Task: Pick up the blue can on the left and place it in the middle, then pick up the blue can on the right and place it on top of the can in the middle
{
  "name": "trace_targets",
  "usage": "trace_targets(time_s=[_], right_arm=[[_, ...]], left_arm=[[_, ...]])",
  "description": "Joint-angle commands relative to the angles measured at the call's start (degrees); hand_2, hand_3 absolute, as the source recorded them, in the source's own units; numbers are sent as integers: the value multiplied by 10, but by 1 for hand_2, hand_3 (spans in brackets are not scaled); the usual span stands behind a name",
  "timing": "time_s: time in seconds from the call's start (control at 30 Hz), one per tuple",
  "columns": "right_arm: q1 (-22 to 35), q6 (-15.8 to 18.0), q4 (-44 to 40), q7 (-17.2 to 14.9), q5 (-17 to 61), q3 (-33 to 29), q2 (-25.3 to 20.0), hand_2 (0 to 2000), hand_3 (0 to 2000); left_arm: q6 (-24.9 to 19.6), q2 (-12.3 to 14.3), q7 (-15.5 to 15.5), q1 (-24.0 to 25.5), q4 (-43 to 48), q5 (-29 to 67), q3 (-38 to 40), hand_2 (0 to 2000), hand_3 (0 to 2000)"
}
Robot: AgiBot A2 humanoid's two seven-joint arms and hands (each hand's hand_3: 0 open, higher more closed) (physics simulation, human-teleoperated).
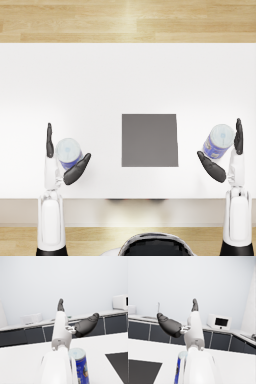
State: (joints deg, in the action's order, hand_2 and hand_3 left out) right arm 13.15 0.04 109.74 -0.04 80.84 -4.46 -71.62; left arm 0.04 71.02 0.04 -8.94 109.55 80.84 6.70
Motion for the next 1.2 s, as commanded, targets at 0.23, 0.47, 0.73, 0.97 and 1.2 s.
trace_targets(time_s=[0.23, 0.47, 0.73, 0.97, 1.2], right_arm=[[-18, 0, -84, 0, 30, -30, -7, 0, 0], [-29, 0, -157, 0, 33, -6, -14, 0, 0], [-22, 0, -262, 0, 33, 0, -22, 0, 0], [-6, -10, -306, 1, 33, 6, -29, 0, 0], [28, -7, -391, 1, 33, 7, -37, 0, 0]], left_arm=[[0, 13, 0, 43, -64, 30, 24, 0, 0], [0, 20, 0, 52, -139, 33, 8, 0, 0], [0, 28, 0, 55, -232, 33, -14, 0, 0], [0, 35, 0, 39, -290, 33, -22, 0, 0], [-4, 44, -1, -5, -364, 33, -24, 0, 0]])
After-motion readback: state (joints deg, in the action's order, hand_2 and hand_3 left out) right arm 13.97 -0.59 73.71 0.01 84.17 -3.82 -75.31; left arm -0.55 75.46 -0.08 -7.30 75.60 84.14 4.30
